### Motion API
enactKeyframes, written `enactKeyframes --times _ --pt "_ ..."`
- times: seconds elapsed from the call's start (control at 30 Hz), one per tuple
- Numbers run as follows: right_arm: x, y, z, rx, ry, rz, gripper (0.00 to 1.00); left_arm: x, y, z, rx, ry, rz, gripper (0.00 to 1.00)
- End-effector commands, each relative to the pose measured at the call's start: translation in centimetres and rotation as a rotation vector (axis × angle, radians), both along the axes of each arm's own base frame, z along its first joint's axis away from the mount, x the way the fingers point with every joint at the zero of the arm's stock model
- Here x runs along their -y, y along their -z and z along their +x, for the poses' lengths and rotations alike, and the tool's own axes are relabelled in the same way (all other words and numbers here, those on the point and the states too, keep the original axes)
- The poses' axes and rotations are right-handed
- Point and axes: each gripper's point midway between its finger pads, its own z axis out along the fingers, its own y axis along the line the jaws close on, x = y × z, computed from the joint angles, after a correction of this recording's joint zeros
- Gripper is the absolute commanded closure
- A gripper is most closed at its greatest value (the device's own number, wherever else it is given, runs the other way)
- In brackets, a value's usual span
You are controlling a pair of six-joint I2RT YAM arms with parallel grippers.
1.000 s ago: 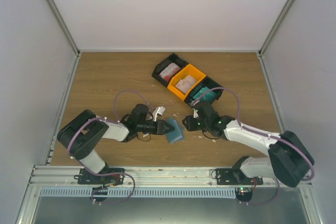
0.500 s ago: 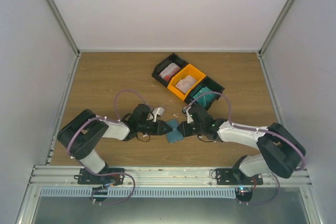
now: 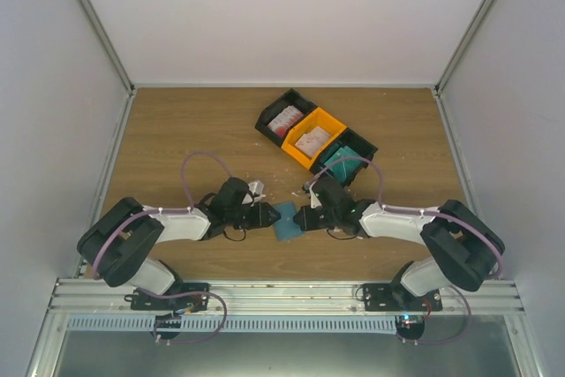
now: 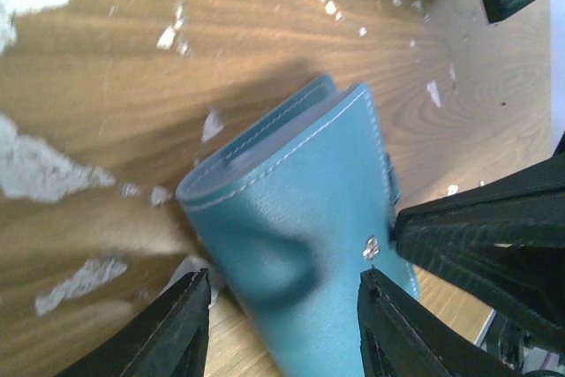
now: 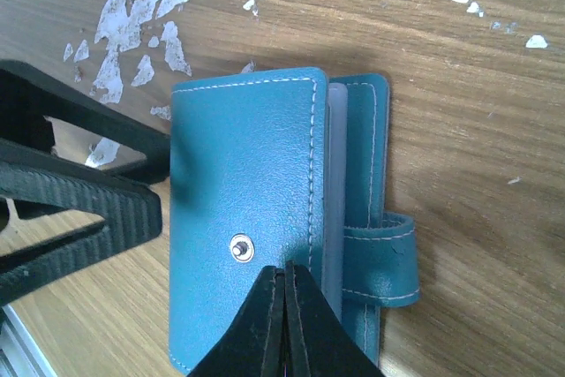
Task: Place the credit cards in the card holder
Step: Close the card holder at the center of the board.
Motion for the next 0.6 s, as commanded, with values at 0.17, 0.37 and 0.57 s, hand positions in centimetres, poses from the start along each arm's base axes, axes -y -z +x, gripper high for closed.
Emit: enactKeyframes --times 0.17,0.37,0.57 --pt "-0.4 0.8 -0.4 -0.030 -0.015 -0.023 0.96 0.7 1.9 -1.5 -0.098 0.015 -0.072 0.53" --pt "1.2 -0.6 1.5 0.104 -0.011 -0.150 0.86 0.2 2.4 -0.7 -0.069 0.001 -0.014 0.59" --pt "1.2 0.8 0.2 0.046 -0.047 -0.180 0.84 0.1 2.1 -0.1 -0.042 0.010 0.002 0.58"
